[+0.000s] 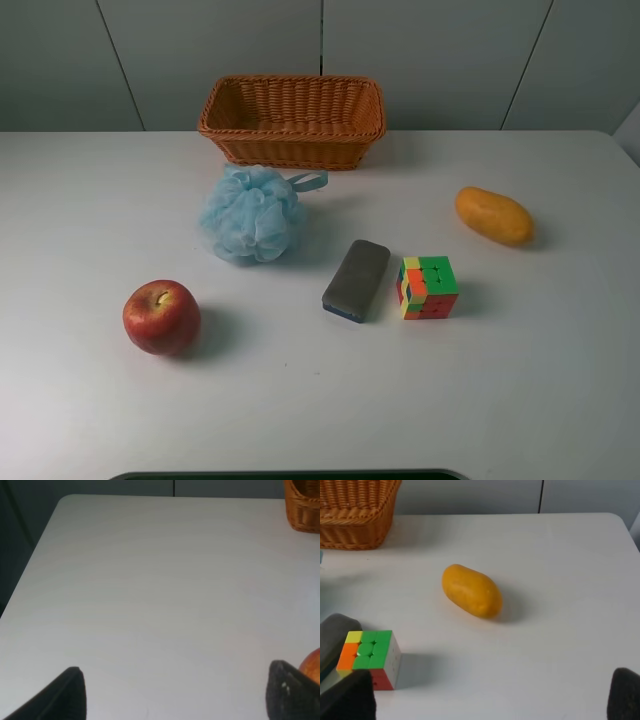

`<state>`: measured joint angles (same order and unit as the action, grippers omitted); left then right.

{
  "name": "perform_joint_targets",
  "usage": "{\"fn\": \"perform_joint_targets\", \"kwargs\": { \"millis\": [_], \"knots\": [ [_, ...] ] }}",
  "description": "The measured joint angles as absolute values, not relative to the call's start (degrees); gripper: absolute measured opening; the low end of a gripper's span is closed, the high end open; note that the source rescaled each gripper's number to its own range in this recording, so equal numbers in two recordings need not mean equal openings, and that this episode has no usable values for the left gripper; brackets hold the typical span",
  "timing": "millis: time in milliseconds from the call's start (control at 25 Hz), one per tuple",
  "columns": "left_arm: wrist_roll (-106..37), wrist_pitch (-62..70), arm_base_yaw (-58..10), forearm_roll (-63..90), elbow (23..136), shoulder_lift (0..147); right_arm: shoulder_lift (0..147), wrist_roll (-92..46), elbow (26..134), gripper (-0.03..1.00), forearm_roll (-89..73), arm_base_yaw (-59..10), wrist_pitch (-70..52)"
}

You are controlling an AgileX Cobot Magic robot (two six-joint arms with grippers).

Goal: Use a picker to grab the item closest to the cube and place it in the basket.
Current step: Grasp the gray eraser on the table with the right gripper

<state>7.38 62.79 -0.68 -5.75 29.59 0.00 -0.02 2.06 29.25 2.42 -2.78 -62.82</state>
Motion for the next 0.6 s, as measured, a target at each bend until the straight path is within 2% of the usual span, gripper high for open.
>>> {"fn": "perform_joint_targets", "kwargs": {
  "millis": [600],
  "knots": [
    [7.4, 62.8, -0.7, -5.8, 29.6, 0.0, 0.0, 2.1, 29.5, 1.0, 3.9, -2.8, -62.2]
  ]
}}
